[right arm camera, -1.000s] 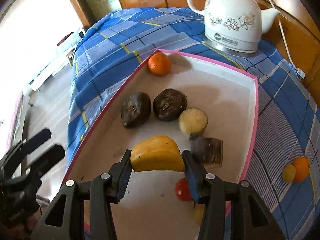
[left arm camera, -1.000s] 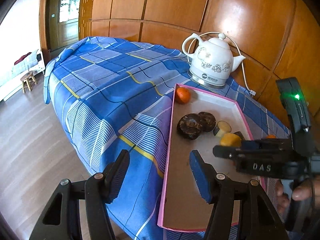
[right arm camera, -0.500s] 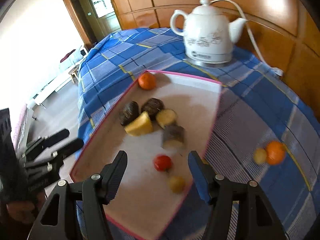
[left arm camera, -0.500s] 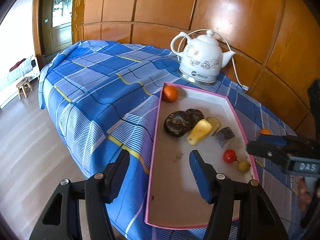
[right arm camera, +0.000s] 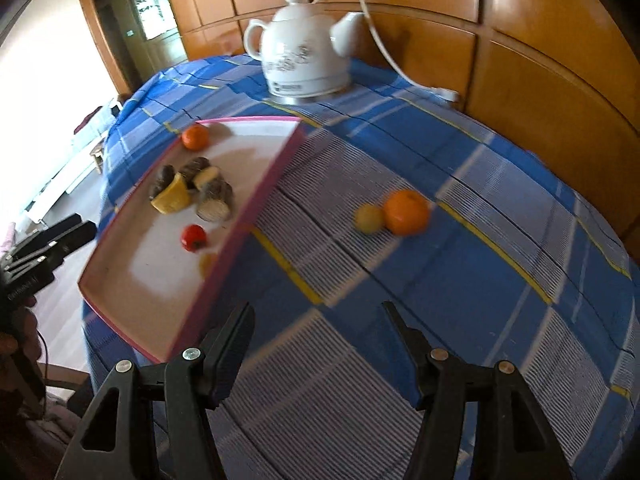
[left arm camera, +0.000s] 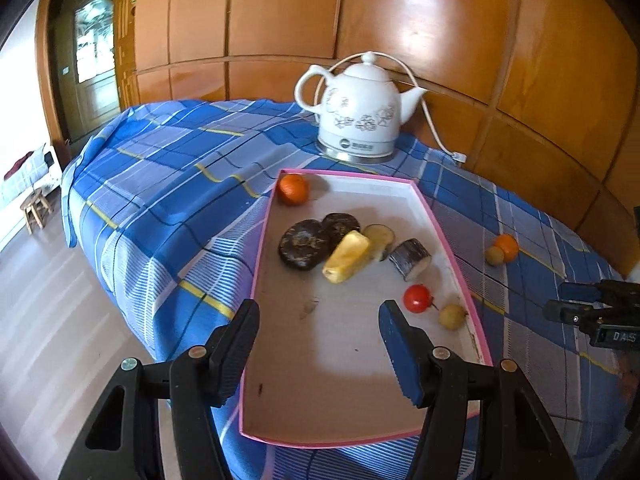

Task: Organize fruits
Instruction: 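Withdraw the right tool from the tray while the left tool moves toward the tan fruit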

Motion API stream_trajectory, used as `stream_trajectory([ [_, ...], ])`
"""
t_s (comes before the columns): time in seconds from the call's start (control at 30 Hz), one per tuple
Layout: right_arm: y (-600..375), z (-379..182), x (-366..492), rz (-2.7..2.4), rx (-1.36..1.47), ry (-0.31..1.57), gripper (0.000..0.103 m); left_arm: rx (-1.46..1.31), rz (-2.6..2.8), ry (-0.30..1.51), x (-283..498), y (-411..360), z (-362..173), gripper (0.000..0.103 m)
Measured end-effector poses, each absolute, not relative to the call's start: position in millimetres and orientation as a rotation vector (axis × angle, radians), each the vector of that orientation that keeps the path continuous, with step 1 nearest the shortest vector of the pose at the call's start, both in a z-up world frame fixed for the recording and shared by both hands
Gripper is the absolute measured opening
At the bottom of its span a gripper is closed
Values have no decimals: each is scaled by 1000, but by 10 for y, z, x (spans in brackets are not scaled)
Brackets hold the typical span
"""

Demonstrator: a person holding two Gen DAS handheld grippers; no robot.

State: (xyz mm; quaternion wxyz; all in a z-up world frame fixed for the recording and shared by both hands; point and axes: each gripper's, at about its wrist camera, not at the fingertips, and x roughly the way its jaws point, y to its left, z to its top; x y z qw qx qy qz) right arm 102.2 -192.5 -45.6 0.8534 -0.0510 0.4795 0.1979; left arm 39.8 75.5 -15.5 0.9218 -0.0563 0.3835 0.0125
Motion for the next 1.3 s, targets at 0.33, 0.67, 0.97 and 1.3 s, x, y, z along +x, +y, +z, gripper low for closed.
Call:
stream_trajectory([
  [0.33, -2354, -443, 989, 345, -116, 1002, 64, -54, -25, 796, 414, 492, -128, 63],
  [0.67, -2975, -612, 1110, 199, -56, 1023, 64, 0, -61, 812, 442, 265, -145, 63],
  [0.97, -3315, -714, 1198, 80, 36, 1062, 64, 61, -109, 818, 533, -29, -132, 63],
  [1.3, -3307, -758, 1242, 35, 10, 1099, 64, 110, -185, 833, 725, -422, -151, 63],
])
